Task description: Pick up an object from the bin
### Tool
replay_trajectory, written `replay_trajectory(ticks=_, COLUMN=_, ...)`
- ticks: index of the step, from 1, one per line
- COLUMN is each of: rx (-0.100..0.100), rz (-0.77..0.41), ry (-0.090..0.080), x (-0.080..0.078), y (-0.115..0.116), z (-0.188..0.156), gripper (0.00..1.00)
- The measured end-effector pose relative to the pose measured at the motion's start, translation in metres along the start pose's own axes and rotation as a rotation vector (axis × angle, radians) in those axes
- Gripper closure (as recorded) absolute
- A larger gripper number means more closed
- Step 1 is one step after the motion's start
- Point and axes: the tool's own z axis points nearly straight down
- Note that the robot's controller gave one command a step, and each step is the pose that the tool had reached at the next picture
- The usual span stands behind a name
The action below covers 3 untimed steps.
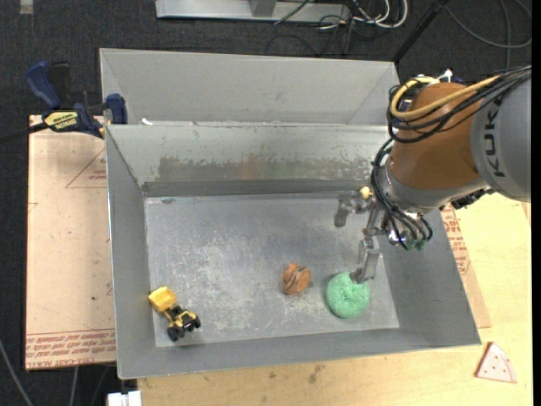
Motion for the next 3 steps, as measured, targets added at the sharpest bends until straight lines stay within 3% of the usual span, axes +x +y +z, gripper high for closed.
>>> replay_trajectory(ticks=1, rx=0.001, rz=-0.001, ry=-0.007, x=-0.002, y=0.0, z=-0.005, gripper=0.0)
replay_trajectory(ticks=2, rx=0.001, rz=-0.047, ry=-0.017, x=0.028, y=-0.012, z=0.031, gripper=0.0)
replay_trajectory(ticks=3, rx=0.001, rz=-0.049, ry=-0.003, x=0.046, y=-0.017, z=0.073, gripper=0.0)
